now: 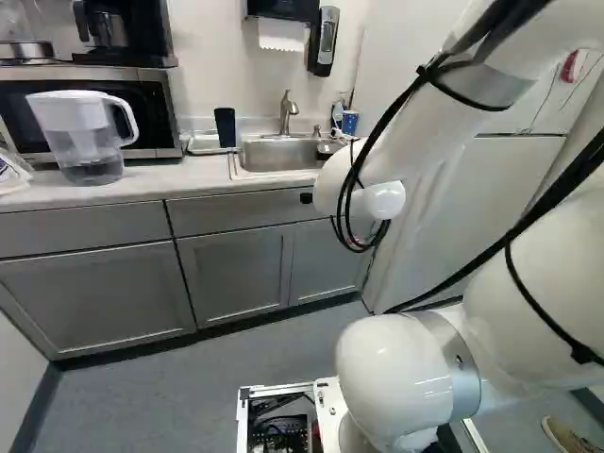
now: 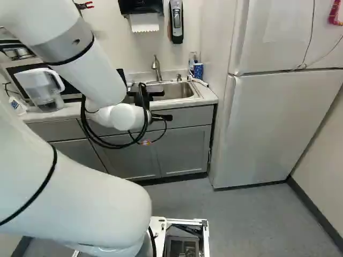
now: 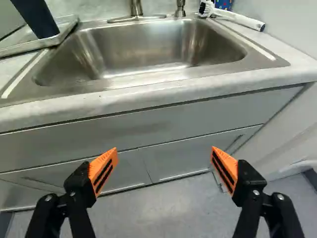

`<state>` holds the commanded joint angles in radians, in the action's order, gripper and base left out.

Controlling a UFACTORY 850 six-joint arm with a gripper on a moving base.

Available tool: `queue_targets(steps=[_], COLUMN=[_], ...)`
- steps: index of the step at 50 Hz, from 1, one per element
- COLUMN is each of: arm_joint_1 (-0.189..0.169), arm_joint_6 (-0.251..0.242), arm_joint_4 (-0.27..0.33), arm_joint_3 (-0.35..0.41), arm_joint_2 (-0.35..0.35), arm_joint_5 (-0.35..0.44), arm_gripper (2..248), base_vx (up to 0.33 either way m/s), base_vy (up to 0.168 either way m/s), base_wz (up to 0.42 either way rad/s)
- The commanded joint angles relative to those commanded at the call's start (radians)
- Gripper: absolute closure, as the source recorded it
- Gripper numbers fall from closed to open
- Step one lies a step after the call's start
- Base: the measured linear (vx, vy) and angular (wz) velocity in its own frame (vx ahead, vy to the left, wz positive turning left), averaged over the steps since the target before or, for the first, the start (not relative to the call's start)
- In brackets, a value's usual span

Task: Rinse the cup and place it in the tray

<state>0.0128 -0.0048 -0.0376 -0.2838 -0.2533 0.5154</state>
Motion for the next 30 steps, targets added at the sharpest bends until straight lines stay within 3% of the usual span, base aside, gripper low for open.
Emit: queue_targets(steps=[30], arm_joint_1=[-0.008], arm_joint_6=[0.003], arm_joint_4=[0.023], arm_joint_3=[0.12], arm_joint_2=[-0.016], arm_joint_5=[0.219], arm_gripper=[3], base_vx=[0.0], base_vy=[0.0], base_wz=[0.0])
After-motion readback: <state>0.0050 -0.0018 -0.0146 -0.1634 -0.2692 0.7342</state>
